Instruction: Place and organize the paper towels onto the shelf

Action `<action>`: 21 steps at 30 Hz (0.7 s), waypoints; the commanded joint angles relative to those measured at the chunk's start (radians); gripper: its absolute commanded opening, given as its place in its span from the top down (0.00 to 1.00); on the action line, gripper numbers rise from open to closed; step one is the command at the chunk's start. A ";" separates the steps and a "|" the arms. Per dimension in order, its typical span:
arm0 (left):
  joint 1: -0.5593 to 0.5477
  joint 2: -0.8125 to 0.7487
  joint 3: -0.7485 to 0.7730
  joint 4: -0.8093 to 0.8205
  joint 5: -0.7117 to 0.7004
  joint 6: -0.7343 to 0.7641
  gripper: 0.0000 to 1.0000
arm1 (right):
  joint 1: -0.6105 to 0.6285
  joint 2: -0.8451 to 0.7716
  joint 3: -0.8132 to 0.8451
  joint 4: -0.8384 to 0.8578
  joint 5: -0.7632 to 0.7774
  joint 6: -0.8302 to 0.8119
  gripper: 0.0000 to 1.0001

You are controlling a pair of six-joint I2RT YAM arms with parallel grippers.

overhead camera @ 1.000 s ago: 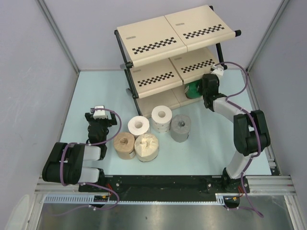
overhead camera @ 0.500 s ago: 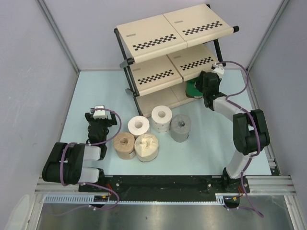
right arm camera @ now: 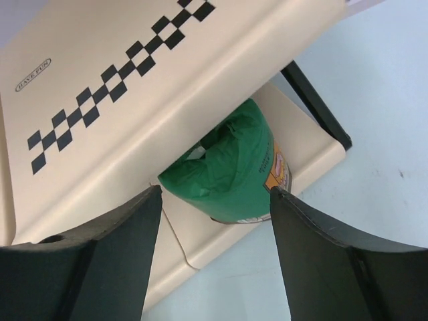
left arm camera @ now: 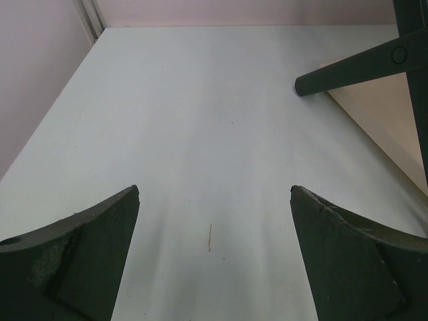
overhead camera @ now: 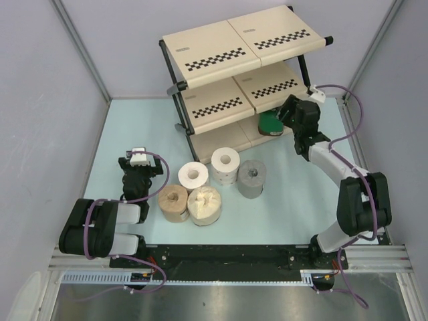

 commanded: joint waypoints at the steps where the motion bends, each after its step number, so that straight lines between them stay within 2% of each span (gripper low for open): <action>1: 0.004 -0.015 0.012 0.037 0.021 -0.005 0.00 | -0.008 -0.092 -0.058 0.015 -0.008 0.033 0.29; 6: 0.004 -0.015 0.012 0.036 0.021 -0.006 0.00 | -0.064 -0.120 -0.170 0.021 -0.036 0.101 0.33; 8: 0.004 -0.013 0.012 0.037 0.021 -0.006 0.00 | -0.075 -0.115 -0.190 0.028 -0.049 0.116 0.40; 11: 0.004 -0.015 0.012 0.039 0.021 -0.006 0.00 | -0.078 -0.091 -0.213 0.041 -0.059 0.131 0.44; 21: 0.004 -0.015 0.012 0.037 0.021 -0.005 0.00 | -0.089 0.122 -0.178 0.191 -0.169 0.187 0.48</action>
